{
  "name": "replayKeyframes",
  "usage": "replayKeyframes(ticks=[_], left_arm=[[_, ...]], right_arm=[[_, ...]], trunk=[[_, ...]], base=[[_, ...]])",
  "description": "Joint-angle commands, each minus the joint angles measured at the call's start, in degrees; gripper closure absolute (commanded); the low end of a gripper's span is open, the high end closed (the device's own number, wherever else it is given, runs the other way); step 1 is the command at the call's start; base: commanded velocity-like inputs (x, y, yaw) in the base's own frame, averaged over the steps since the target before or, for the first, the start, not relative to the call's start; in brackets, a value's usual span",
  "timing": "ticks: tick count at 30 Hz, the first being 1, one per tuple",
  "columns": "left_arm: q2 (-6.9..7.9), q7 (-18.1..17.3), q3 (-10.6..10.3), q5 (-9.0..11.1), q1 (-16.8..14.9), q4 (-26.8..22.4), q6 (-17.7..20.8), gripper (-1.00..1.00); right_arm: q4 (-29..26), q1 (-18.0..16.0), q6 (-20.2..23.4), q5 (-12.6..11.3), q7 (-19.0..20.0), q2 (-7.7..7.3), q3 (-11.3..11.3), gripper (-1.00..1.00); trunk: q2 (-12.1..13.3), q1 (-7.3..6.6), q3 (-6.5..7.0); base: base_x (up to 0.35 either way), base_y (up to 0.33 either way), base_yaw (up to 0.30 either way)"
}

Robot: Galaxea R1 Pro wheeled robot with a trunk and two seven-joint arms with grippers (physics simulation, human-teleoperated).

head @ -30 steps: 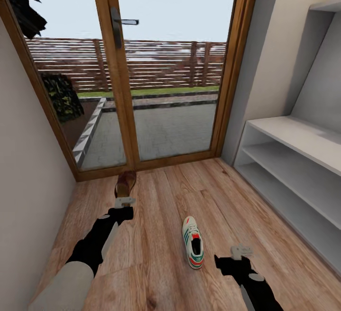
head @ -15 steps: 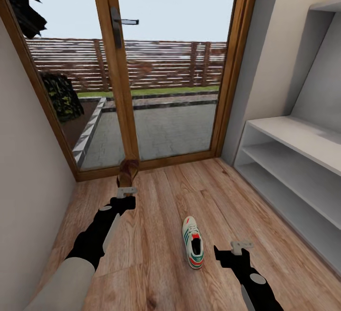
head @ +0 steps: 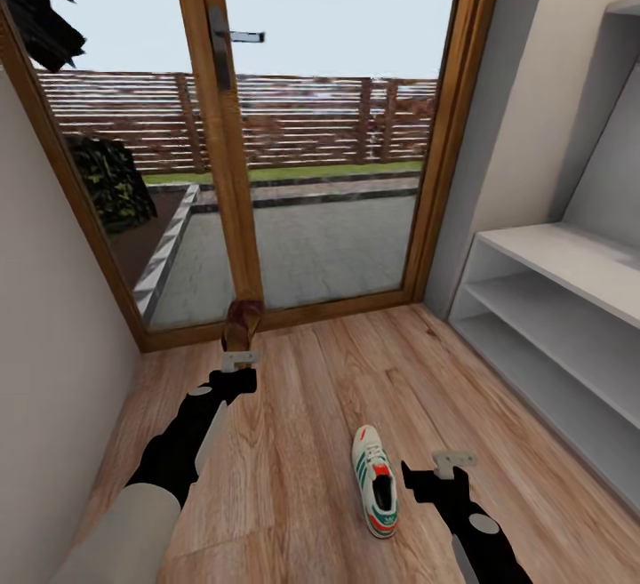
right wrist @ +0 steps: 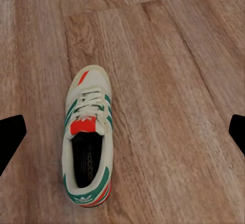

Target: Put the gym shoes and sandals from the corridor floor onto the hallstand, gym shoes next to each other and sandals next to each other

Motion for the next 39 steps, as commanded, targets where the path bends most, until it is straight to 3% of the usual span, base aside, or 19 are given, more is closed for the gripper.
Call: replayKeyframes(ticks=[1, 13, 36, 39], left_arm=[[-0.02, -0.04, 0.02, -0.14, -0.02, -0.09, 0.35, 1.0], [-0.23, 0.03, -0.05, -0.19, -0.02, -0.09, 0.35, 1.0], [-0.43, 0.05, -0.07, -0.25, -0.02, -0.17, 0.36, 1.0], [-0.43, 0.05, -0.07, -0.21, -0.02, -0.18, 0.36, 1.0]], right_arm=[[-0.12, -0.01, 0.32, 0.05, 0.01, 0.0, 0.0, -1.0], [-0.16, -0.01, 0.32, 0.0, 0.01, 0.0, -0.01, -1.0], [-0.09, -0.01, 0.34, 0.05, 0.01, 0.0, 0.03, -1.0], [-0.09, -0.01, 0.33, 0.05, -0.05, 0.0, 0.03, -1.0]], trunk=[[-0.02, 0.02, -0.05], [-0.02, 0.02, -0.05], [-0.02, 0.02, -0.06], [-0.05, 0.07, -0.62]], base=[[0.289, 0.08, 0.0], [0.118, 0.004, 0.0], [0.005, 0.0, 0.0], [0.0, 0.0, 0.0]])
